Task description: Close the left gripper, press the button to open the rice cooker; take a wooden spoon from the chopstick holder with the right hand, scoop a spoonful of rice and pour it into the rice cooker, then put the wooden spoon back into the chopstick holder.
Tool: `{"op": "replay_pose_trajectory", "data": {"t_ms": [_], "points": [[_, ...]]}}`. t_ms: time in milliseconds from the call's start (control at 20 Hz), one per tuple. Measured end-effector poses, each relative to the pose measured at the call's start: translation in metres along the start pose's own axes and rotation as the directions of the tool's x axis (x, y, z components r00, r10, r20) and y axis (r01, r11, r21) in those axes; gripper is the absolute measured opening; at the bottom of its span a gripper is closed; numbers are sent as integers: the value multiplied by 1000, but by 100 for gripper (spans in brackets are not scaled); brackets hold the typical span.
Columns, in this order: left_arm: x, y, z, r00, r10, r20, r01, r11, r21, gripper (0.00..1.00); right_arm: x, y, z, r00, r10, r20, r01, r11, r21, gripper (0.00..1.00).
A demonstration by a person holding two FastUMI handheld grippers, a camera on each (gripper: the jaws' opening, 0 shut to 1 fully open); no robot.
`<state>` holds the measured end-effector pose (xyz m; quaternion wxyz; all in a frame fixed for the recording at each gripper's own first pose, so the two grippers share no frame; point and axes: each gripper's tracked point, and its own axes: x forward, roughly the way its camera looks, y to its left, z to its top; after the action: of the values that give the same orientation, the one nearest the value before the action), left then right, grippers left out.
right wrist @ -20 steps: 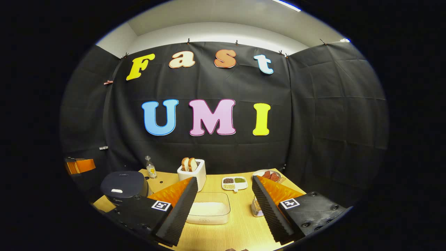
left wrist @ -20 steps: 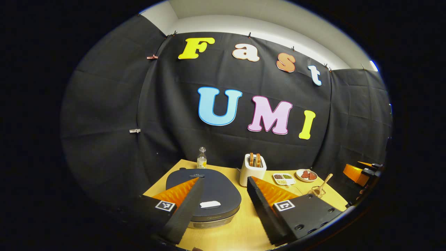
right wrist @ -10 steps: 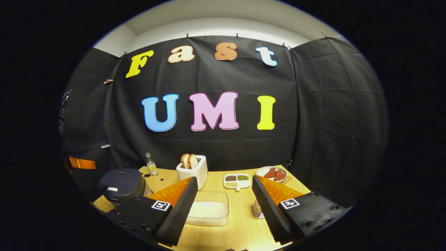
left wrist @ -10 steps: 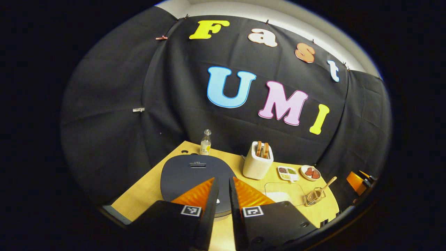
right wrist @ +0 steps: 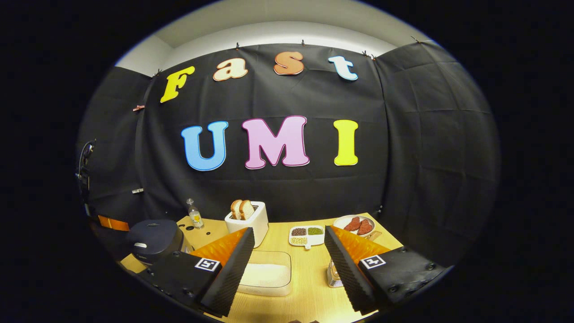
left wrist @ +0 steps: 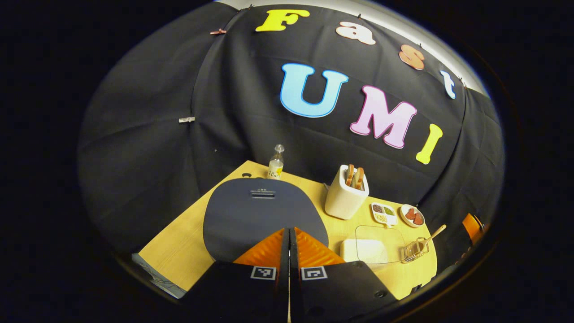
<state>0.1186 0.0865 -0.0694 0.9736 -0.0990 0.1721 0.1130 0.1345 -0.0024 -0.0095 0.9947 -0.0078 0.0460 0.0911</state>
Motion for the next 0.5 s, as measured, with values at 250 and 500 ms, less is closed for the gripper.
{"op": "replay_pose_trajectory", "data": {"t_ms": [250,500], "points": [[20,8,-21,995,36,-96,-39,999,-34,5,6,-12,-1,1000,-22,-8,22,999,34,97],[31,10,-38,989,53,-137,-54,998,-10,6,6,-16,-12,999,-25,-36,26,999,38,98]]}}
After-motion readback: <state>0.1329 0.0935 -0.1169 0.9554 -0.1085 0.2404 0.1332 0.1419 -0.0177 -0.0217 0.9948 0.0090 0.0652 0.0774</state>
